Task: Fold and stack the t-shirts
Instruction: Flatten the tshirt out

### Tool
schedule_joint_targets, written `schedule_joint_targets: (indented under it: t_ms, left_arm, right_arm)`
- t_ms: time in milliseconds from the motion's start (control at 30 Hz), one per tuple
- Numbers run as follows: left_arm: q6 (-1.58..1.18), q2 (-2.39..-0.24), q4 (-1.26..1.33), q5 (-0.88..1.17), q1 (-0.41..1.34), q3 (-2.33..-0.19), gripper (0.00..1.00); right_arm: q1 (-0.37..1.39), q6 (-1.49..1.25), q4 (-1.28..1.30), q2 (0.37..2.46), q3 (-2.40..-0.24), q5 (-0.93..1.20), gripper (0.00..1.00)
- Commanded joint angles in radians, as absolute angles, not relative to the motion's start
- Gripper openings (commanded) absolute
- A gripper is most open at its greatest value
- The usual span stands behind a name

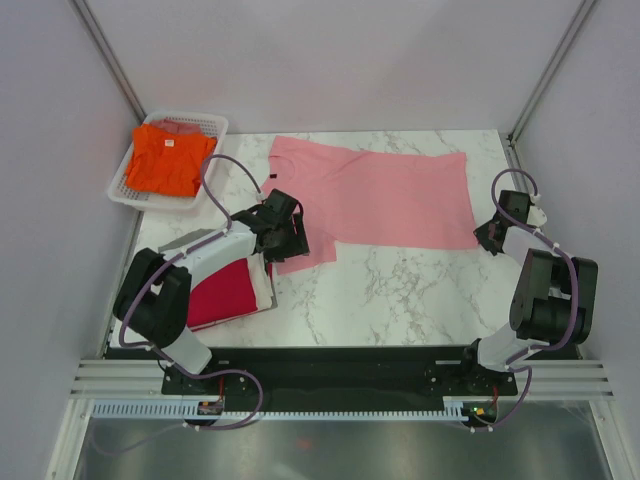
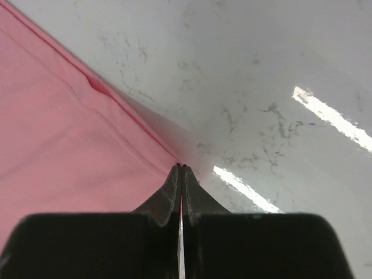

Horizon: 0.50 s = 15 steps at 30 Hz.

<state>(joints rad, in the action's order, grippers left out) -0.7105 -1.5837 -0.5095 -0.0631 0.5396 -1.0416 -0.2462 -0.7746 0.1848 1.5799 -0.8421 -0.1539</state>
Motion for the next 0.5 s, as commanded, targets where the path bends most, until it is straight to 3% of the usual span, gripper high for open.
schedule_joint_targets:
  t_ms: [0,467]
  left_arm:
    - [-0.739,-1.629,-0.526,-0.141,0.574,-1.109,0.72]
    - [-0.768,-1.672,-0.578,-0.192,0.618,-1.085,0.68]
  right_arm:
    - [-0.275,-0.787,0.186,1.546,-0.835,-0.16,0.0]
    - [-0.308,-0.802,0.183,1.548,-0.816,-0.135,0.0]
